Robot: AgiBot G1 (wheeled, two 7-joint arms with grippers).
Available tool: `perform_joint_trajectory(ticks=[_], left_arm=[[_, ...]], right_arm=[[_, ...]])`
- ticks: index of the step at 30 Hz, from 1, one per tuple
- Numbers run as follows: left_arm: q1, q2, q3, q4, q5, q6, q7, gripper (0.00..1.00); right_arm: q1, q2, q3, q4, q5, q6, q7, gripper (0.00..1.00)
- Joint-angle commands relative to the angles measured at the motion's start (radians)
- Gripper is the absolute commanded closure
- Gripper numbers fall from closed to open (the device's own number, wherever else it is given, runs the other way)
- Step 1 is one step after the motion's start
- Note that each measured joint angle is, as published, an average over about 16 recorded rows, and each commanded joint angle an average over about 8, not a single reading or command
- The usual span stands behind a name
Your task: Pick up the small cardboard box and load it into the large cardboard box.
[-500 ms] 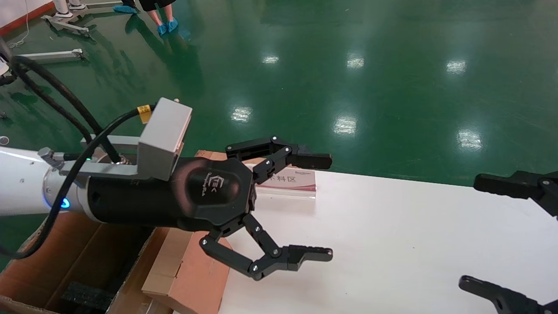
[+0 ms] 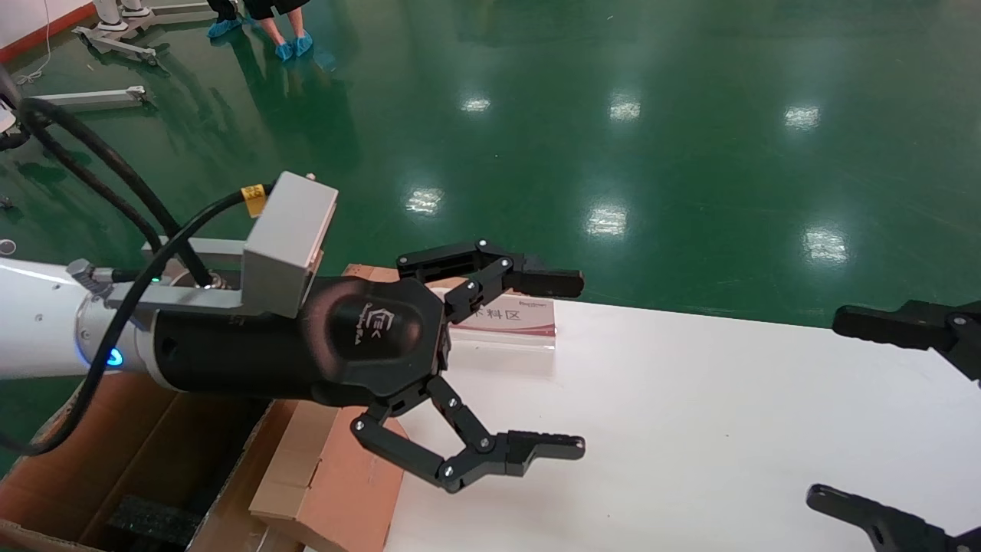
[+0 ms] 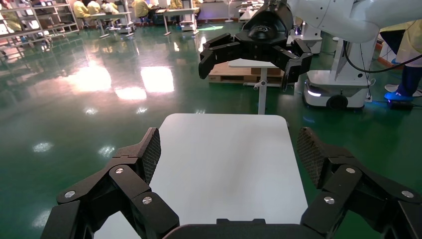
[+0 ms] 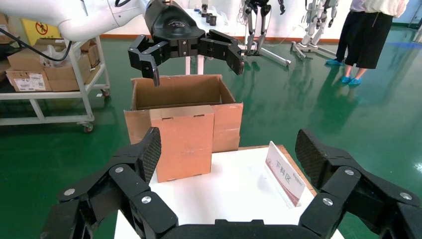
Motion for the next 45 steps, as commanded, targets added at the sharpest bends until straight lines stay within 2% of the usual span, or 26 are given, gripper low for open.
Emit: perform_joint_trajectory(ticks=[1, 8, 14, 23, 32, 38, 45], left_arm=[[0.000, 0.000, -0.001, 0.000, -0.001, 0.000, 0.001, 0.00], [-0.007, -0.009, 0.019, 0.004, 0.031, -0.010, -0.037, 0.00], [-0.053, -0.050, 0.061, -0.029, 0.151, -0.056, -0.131, 0.00], [-0.206, -0.083, 0.167, -0.067, 0.435, -0.080, -0.368, 0.00], [-0.409, -0.031, 0.291, -0.076, 0.727, 0.004, -0.626, 0.00], [-0.506, -0.005, 0.371, -0.072, 0.801, 0.064, -0.758, 0.00], [-0.596, -0.009, 0.490, -0.074, 0.857, 0.077, -0.915, 0.00]], right_arm=[[0.000, 0.000, 0.000, 0.000, 0.000, 0.000, 0.000, 0.00], [0.000, 0.000, 0.000, -0.001, 0.000, 0.000, 0.000, 0.00], [0.001, 0.000, -0.001, -0.001, 0.000, 0.000, -0.001, 0.00], [0.001, 0.000, -0.002, -0.001, 0.001, 0.000, -0.001, 0.00], [0.001, 0.001, -0.002, -0.001, 0.001, 0.000, -0.001, 0.00], [0.001, 0.001, -0.003, -0.001, 0.002, 0.001, -0.002, 0.00], [0.001, 0.001, -0.003, -0.001, 0.002, 0.001, -0.002, 0.00]])
